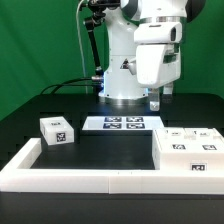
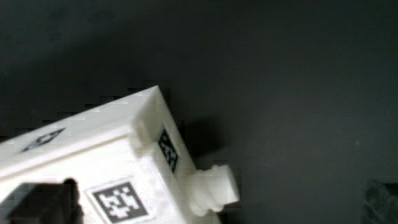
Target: Assemble cabinet
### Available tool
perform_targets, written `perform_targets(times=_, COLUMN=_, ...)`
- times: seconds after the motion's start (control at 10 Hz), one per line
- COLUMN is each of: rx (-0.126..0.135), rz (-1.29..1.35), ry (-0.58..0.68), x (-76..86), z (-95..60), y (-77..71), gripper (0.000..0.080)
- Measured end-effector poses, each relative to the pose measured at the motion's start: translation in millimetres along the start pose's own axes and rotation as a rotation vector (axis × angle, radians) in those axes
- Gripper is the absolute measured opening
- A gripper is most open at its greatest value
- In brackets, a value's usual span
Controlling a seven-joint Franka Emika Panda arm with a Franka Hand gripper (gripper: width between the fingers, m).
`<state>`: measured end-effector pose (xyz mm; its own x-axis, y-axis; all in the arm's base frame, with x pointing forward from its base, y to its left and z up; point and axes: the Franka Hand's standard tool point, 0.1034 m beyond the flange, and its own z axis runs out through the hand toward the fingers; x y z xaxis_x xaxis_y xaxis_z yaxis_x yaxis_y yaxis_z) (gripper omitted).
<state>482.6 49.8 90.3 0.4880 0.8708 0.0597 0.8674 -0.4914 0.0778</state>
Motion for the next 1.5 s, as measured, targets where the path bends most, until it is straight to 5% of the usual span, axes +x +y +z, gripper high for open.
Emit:
perform_targets(times=1.0, rx=0.05, rz=0.849, ry=0.016, x=18.0, z=6.4, y=-18.3, gripper=0.0796)
perform_targets(times=1.5, rx=0.022, rz=0.944, ry=-0.046, x=34.6, z=28.1, y=-18.9, gripper=0.0796)
